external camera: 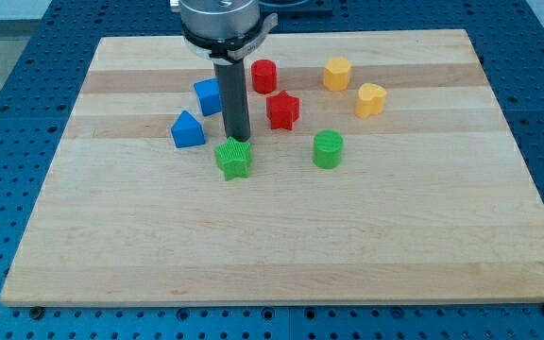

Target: Slide the green star diagonally to the cube

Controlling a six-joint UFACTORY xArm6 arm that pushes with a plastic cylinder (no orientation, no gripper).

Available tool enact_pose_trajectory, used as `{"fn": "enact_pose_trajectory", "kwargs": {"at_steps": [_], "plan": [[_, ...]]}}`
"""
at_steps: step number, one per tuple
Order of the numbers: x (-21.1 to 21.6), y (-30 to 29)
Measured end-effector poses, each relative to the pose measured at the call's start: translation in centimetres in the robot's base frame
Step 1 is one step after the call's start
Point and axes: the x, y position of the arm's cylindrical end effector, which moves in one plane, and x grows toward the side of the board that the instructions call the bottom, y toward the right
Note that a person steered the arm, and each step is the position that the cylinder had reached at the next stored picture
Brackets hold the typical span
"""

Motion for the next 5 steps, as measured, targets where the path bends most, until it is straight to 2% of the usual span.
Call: {"fn": "enact_pose_trajectory", "kwargs": {"at_steps": [2,5], "plan": [[0.4,-3.6],[2.0,-2.3]]}}
